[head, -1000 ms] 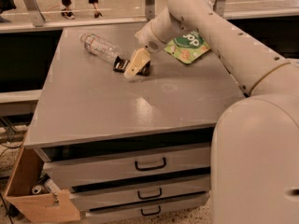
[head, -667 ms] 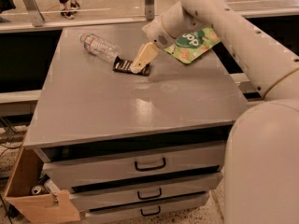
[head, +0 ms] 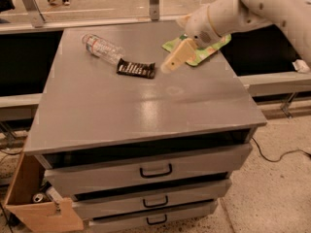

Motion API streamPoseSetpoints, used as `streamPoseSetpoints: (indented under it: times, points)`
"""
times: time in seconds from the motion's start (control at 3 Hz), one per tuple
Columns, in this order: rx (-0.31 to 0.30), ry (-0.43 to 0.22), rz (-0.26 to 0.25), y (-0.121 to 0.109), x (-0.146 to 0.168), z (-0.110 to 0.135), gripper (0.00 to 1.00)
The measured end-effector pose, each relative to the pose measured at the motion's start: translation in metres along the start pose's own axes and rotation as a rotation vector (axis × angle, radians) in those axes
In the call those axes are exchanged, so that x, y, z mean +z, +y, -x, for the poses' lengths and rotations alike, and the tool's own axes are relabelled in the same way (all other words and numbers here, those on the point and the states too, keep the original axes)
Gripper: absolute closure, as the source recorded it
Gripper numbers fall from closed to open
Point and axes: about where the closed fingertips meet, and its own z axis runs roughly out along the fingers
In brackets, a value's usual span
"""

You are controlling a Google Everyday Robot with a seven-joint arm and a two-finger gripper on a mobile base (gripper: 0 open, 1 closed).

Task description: Move rxbar chocolate near water bottle

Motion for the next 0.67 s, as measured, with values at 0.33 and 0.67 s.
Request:
streamPoseSetpoints:
  times: [0.33, 0.67]
  points:
    - [0.023, -0.021, -0.066, 0.026, -0.053, -0.022, 0.0]
    - [0.074, -0.057, -0.151, 0.046, -0.1, -0.055, 0.0]
